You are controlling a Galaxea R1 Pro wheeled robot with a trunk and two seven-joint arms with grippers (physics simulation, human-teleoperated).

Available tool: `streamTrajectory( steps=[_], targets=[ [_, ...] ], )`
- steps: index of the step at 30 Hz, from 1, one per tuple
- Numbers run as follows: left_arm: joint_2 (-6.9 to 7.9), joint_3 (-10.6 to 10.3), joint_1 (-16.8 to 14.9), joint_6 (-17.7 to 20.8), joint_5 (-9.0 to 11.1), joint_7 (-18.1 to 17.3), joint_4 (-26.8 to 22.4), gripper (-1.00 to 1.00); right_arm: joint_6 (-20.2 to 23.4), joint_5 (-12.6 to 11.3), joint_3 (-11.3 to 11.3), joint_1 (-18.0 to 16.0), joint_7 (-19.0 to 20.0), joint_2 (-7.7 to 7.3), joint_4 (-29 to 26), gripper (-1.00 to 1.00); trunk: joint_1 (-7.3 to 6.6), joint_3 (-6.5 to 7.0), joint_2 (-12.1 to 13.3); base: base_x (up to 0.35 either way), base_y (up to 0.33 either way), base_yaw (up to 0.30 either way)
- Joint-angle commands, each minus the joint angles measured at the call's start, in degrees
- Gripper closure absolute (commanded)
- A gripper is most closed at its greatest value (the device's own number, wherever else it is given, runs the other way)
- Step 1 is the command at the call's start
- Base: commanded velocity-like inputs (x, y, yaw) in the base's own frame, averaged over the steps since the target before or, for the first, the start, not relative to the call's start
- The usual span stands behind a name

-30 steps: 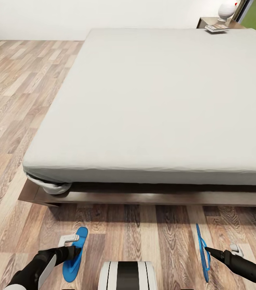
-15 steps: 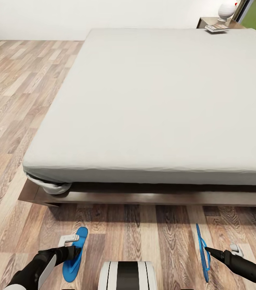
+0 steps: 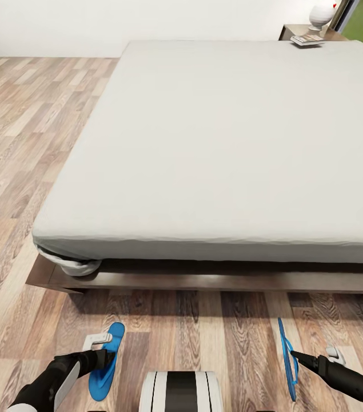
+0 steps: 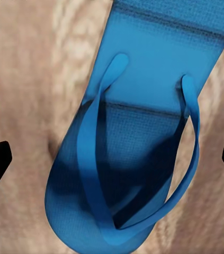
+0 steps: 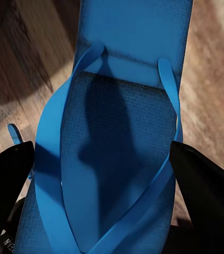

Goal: In the bedroom, move the book from the bed onto either nightstand, and place the two sandals side by side next to the bed.

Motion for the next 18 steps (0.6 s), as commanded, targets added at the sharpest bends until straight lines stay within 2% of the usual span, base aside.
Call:
streamTrajectory(
  steps=[1, 18],
  targets=[
    [0.03, -0.09, 0.01, 0.39, 0.55, 0.01, -0.09, -1.00, 0.53, -0.59, 0.34, -0.03, 0.07, -0.04, -0.01, 1.00, -0.04, 0.19, 0.00, 0.000, 0.000, 0.000],
    [-0.04, -0.09, 0.01, 0.37, 0.55, -0.20, -0.09, -1.00, 0.53, -0.59, 0.34, -0.03, 0.07, -0.04, -0.01, 1.00, -0.47, 3.95, 0.23, 0.000, 0.000, 0.000]
  ],
)
